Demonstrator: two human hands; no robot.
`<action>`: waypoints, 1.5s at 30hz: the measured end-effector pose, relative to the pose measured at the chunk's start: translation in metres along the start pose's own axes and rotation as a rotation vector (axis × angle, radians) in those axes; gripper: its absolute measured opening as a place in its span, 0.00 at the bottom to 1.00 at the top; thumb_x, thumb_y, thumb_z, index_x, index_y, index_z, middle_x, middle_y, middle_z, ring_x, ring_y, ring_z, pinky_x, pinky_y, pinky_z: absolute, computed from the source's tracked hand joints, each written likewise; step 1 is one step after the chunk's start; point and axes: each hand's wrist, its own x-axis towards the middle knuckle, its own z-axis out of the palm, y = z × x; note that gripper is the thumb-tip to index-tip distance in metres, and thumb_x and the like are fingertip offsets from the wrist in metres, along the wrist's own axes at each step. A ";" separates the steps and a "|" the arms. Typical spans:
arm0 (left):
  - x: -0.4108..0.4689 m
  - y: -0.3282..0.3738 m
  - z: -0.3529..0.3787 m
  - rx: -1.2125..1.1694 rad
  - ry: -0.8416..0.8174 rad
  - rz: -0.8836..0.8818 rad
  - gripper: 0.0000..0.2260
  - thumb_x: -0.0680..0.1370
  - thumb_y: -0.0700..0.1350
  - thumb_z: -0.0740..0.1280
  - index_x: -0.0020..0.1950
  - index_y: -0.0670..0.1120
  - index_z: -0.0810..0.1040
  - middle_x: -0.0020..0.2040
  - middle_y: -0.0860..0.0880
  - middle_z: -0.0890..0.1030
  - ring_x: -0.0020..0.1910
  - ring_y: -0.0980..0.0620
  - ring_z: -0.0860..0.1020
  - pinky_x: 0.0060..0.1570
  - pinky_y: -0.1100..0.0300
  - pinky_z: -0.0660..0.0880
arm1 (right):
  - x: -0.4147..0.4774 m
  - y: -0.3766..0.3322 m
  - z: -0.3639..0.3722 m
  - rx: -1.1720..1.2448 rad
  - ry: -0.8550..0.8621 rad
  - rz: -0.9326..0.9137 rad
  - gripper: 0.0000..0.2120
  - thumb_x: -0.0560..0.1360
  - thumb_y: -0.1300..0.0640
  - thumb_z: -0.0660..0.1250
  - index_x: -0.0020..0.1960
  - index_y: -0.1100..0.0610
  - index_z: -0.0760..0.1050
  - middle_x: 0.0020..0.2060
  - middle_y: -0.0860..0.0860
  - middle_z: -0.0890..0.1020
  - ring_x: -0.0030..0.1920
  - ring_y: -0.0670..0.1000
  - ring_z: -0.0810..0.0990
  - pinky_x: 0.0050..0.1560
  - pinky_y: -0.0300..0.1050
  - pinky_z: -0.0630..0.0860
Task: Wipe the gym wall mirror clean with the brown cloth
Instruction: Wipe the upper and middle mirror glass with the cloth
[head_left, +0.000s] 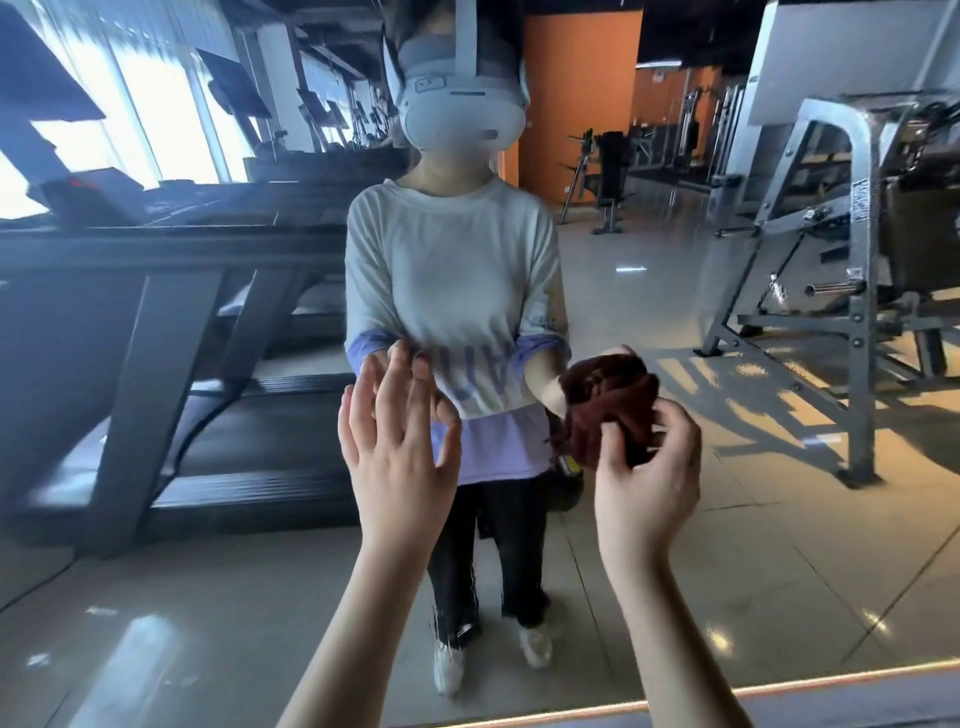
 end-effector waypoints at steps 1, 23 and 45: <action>0.001 0.002 -0.001 -0.009 0.003 -0.011 0.28 0.74 0.43 0.76 0.72 0.40 0.72 0.73 0.40 0.72 0.74 0.39 0.66 0.72 0.44 0.63 | 0.002 -0.002 0.000 0.008 0.014 0.008 0.19 0.71 0.54 0.66 0.59 0.61 0.73 0.52 0.59 0.80 0.50 0.60 0.78 0.48 0.53 0.76; 0.008 0.029 0.010 -0.047 0.010 -0.007 0.24 0.73 0.44 0.72 0.68 0.40 0.74 0.69 0.43 0.74 0.72 0.39 0.68 0.71 0.44 0.63 | 0.096 -0.050 0.001 0.002 0.185 -0.398 0.16 0.77 0.59 0.69 0.63 0.59 0.79 0.54 0.60 0.80 0.51 0.57 0.81 0.47 0.49 0.78; 0.010 0.045 0.025 0.003 0.000 0.090 0.28 0.76 0.50 0.71 0.74 0.44 0.69 0.73 0.41 0.73 0.74 0.38 0.65 0.70 0.38 0.66 | 0.114 -0.024 -0.016 -0.125 0.138 -0.369 0.16 0.76 0.56 0.69 0.62 0.60 0.79 0.53 0.60 0.79 0.52 0.61 0.78 0.45 0.43 0.70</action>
